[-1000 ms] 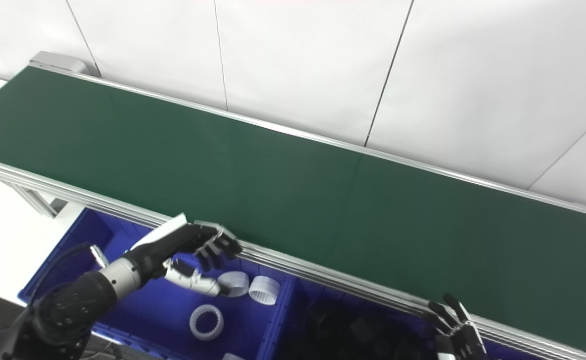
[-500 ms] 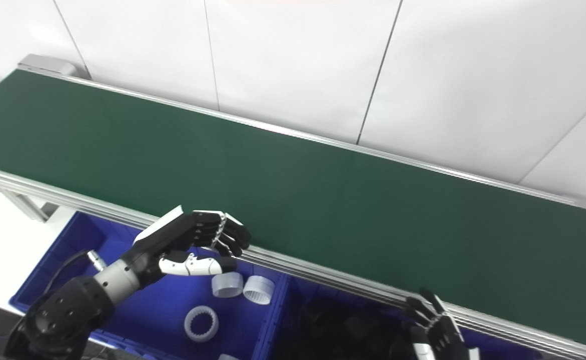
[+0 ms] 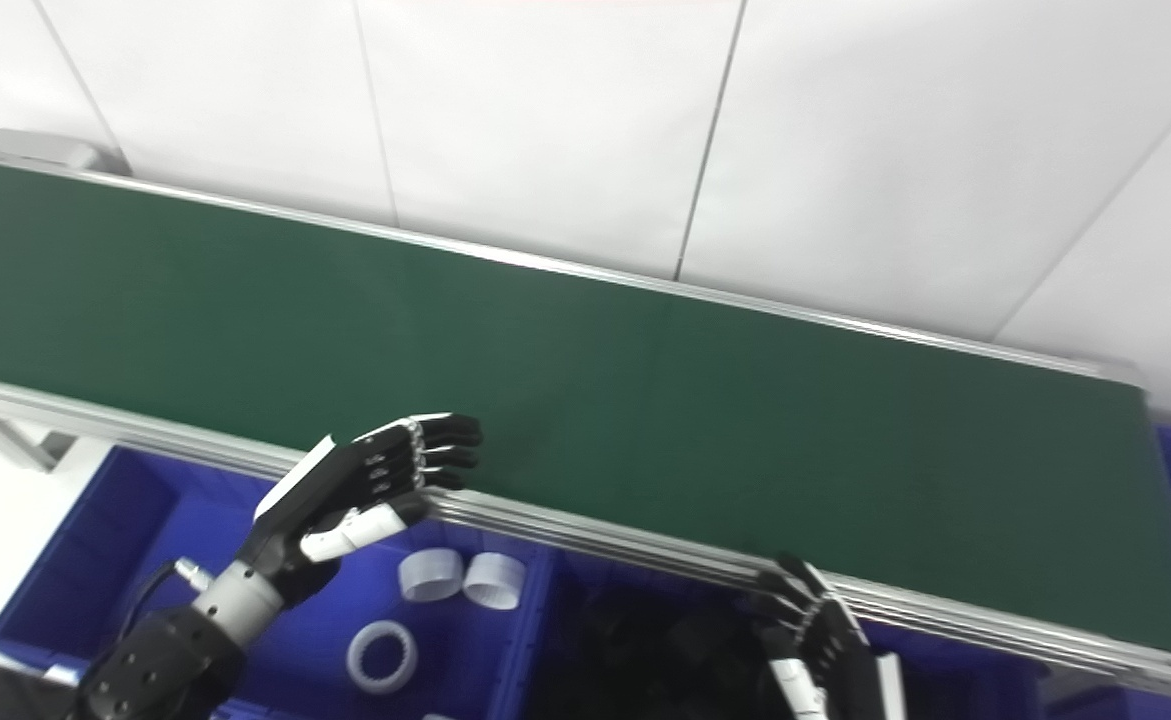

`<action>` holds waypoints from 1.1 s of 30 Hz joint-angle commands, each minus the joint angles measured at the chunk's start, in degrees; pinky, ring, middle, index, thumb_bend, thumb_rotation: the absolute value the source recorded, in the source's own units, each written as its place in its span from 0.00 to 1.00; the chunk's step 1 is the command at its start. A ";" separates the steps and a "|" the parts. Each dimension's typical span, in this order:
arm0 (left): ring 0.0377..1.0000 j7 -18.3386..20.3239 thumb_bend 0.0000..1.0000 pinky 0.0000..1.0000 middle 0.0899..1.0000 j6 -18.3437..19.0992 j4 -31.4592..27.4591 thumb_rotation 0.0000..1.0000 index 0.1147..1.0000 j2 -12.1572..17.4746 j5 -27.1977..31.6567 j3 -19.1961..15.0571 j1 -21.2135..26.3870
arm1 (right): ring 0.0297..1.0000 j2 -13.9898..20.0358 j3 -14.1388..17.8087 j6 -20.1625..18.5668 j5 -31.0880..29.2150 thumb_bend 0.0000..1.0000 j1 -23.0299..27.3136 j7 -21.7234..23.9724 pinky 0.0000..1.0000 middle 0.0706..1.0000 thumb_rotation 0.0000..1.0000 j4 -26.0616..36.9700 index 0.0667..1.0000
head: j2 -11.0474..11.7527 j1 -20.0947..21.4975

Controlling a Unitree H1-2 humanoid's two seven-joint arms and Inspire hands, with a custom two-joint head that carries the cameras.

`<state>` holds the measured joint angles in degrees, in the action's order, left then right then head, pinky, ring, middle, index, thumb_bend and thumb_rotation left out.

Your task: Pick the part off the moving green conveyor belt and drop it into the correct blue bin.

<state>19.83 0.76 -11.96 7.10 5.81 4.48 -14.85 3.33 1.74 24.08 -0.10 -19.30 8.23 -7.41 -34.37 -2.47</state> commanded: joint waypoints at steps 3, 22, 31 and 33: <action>0.85 -0.67 0.85 0.79 0.85 -7.77 3.11 0.68 0.83 -0.94 2.75 -0.71 0.07 | 0.67 0.25 -1.10 2.85 -0.15 0.74 1.24 -0.11 0.59 0.71 0.68 1.18 0.79 | 0.87 2.33; 0.89 -3.47 0.65 0.91 0.88 -11.45 5.31 0.69 0.85 -5.15 9.25 -3.88 -6.29 | 0.68 1.84 -4.42 2.84 0.84 0.76 2.69 -0.95 0.59 0.72 0.63 1.43 0.77 | 0.65 4.03; 0.87 -4.44 0.63 0.86 0.86 -13.05 5.30 0.74 0.82 -5.83 9.18 -4.42 -7.89 | 0.68 2.13 -4.63 2.84 0.65 0.75 2.98 -0.91 0.59 0.72 0.66 1.43 0.77 | 0.41 3.02; 0.86 -4.94 0.62 0.85 0.86 -13.41 5.36 0.75 0.82 -5.88 8.30 -4.42 -8.07 | 0.68 2.11 -4.68 2.84 0.43 0.75 3.06 -0.76 0.59 0.72 0.67 1.39 0.77 | 0.39 2.83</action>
<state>15.52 -10.08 -5.05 1.18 14.65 0.11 -22.91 5.44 -2.85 24.08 1.03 -16.86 7.71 -7.42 -34.01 0.44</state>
